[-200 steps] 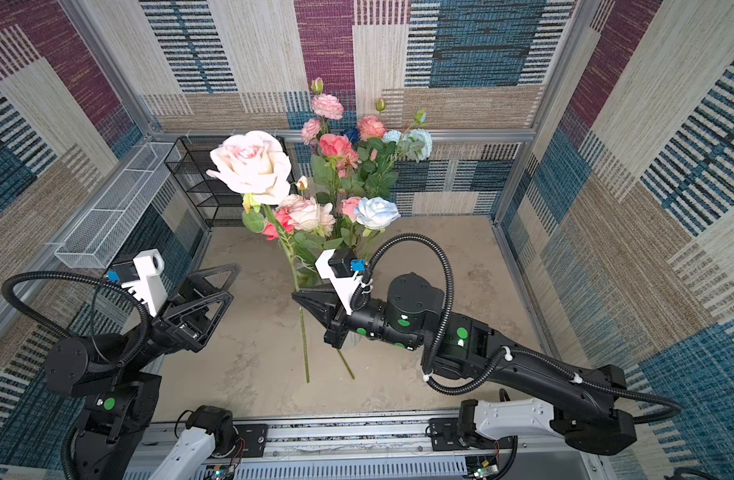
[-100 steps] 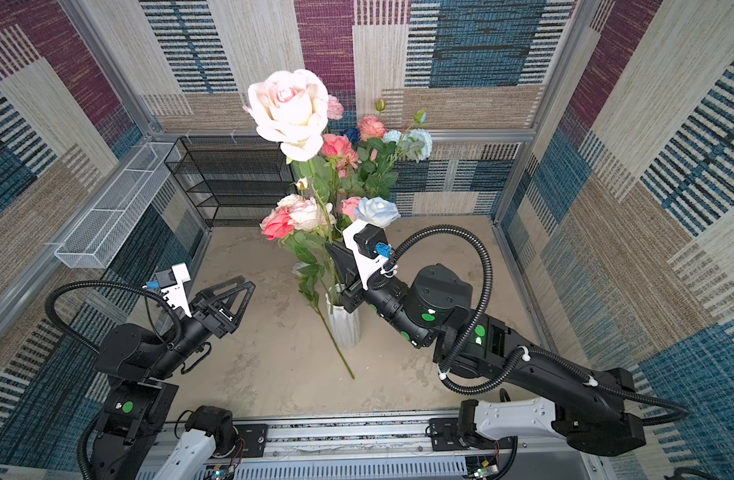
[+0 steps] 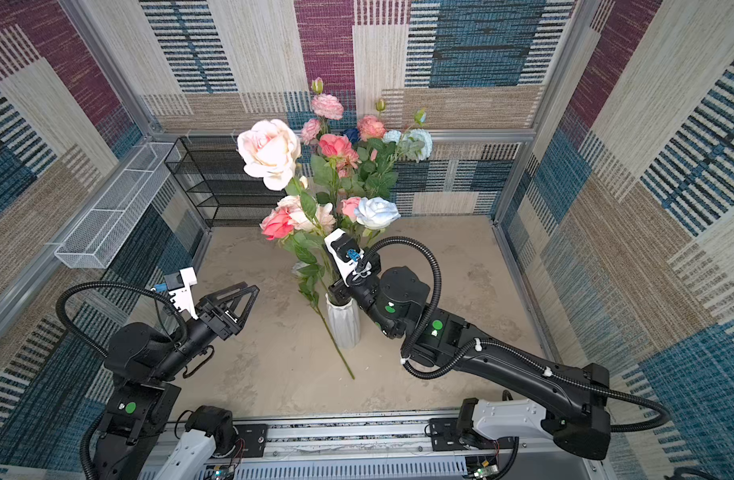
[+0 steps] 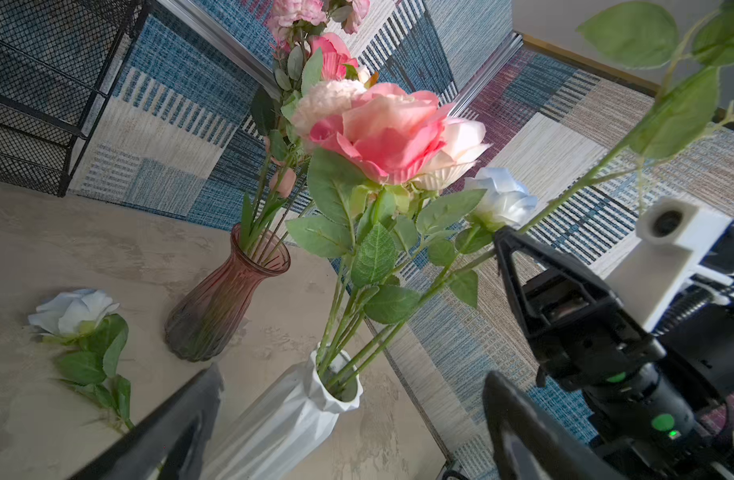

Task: Arrange the flowers into the vase
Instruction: 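Raise the pale pink rose and lower its stem into the white vase with right, then open the right gripper and draw back while the left lowers to a white rose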

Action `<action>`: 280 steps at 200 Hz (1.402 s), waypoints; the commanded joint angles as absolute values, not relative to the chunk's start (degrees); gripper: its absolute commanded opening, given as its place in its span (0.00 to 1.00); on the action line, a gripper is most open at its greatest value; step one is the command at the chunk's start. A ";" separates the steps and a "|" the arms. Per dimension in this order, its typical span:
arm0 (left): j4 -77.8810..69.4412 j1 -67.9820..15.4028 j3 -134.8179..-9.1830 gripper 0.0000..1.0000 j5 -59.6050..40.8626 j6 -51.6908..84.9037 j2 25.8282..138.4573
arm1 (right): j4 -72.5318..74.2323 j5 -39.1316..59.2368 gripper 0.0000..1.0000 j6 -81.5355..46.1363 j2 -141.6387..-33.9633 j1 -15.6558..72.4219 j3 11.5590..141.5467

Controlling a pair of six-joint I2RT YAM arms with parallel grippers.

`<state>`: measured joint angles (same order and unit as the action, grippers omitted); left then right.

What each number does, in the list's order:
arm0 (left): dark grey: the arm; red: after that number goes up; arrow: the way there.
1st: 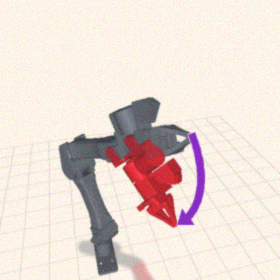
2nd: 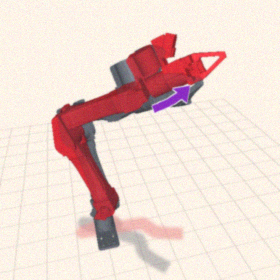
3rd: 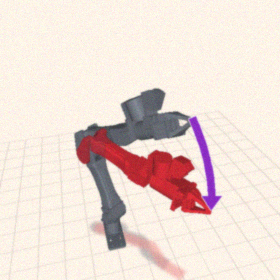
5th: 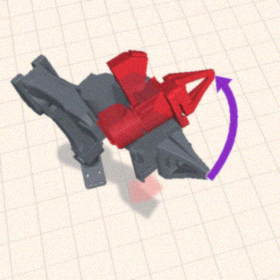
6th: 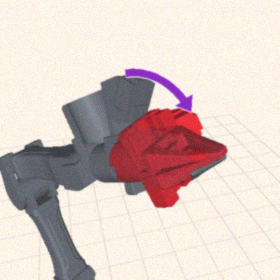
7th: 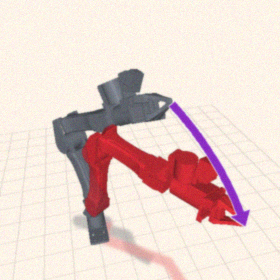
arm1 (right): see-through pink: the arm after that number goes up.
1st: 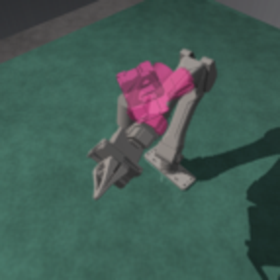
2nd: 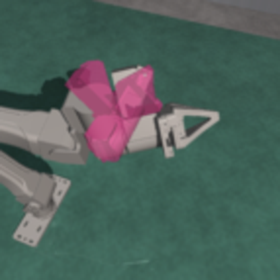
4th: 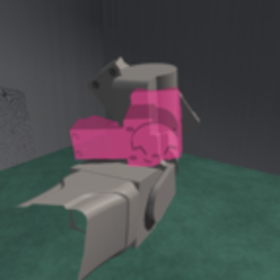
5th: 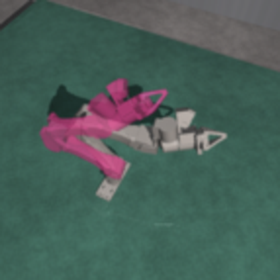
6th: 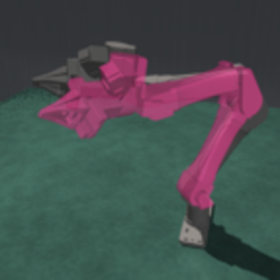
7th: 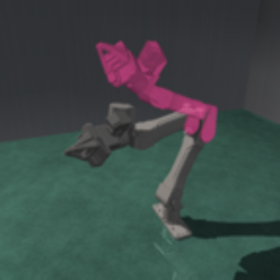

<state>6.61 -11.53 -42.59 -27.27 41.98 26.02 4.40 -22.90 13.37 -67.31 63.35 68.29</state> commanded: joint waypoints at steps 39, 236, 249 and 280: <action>6.20 -11.51 -41.75 1.00 -27.96 41.07 26.89 | 7.67 -21.18 0.00 -0.55 -66.45 63.20 57.04; 9.49 -11.56 -36.69 0.89 -26.34 44.08 39.26 | 1.13 -7.73 0.68 -19.51 -52.39 63.21 48.09; 9.91 -11.89 -36.43 0.88 -24.96 43.83 43.24 | 1.24 -7.30 0.68 -20.12 -50.12 63.22 46.58; 10.90 -17.29 -38.21 0.85 -16.03 43.20 55.59 | -0.23 -8.58 0.67 -21.26 -45.41 63.19 44.94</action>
<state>8.97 -14.11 -36.71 -23.73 43.55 48.90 0.10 -8.97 -19.35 -47.88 63.13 45.63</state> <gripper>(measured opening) 0.867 0.674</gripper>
